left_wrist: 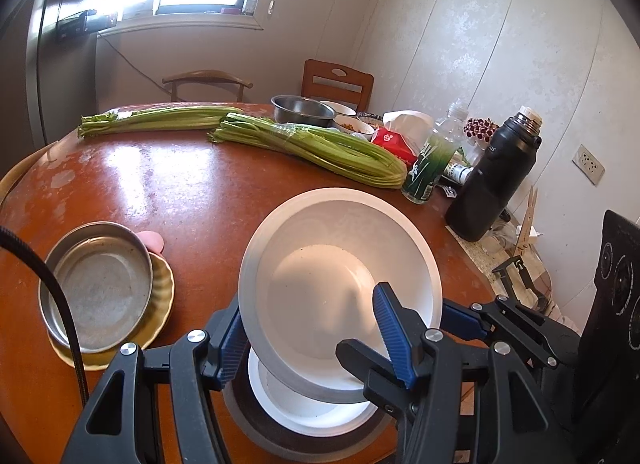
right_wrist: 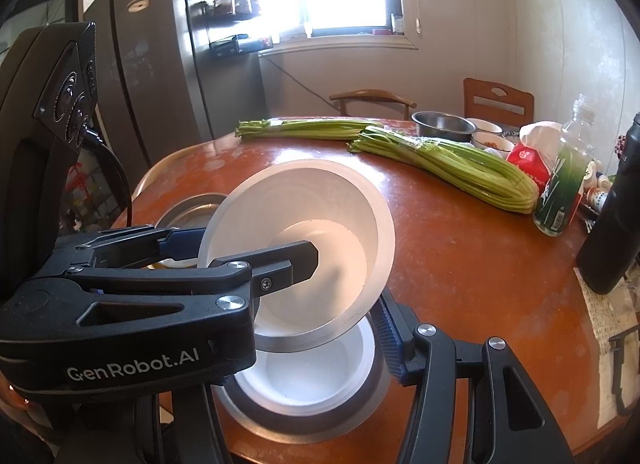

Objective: Organize plates and bowls
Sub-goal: 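Lower the red-printed bowl into the paper bowl inside the steel bowl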

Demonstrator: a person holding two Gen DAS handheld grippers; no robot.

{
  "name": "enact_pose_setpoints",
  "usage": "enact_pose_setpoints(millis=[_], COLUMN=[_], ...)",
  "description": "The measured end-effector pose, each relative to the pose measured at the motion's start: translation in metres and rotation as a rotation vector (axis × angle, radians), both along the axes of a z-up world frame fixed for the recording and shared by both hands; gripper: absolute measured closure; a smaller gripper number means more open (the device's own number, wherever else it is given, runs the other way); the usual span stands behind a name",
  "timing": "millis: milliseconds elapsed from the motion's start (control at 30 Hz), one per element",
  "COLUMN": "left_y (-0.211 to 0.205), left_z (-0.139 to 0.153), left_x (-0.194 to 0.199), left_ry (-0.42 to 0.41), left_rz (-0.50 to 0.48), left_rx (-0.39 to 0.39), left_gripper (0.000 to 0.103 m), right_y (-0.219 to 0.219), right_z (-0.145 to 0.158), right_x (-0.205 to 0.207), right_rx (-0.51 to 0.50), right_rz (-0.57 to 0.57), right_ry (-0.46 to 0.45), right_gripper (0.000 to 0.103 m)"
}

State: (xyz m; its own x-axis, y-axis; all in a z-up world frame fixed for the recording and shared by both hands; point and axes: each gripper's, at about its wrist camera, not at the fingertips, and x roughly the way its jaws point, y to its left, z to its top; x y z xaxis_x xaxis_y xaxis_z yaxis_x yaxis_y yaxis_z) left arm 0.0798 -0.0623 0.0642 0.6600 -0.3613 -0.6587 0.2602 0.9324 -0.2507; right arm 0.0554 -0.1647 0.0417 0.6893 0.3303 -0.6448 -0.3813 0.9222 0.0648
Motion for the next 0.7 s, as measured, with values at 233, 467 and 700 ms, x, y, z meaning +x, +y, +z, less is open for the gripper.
enact_pose_setpoints(millis=[233, 467, 700], left_y=[0.001, -0.003, -0.005], left_z=[-0.004, -0.005, -0.010], left_x=[-0.010, -0.018, -0.021], left_ry=[0.009, 0.008, 0.027], left_rz=[0.006, 0.003, -0.009], left_rx=[-0.008, 0.001, -0.005], left_gripper=[0.044, 0.044, 0.044], right_y=[0.000, -0.002, -0.004], right_z=[-0.002, -0.001, -0.005], right_x=[-0.012, -0.021, -0.026], right_rx=[0.005, 0.000, -0.012], right_rz=[0.001, -0.003, -0.003], right_ry=[0.004, 0.003, 0.017], right_gripper=[0.045, 0.045, 0.045])
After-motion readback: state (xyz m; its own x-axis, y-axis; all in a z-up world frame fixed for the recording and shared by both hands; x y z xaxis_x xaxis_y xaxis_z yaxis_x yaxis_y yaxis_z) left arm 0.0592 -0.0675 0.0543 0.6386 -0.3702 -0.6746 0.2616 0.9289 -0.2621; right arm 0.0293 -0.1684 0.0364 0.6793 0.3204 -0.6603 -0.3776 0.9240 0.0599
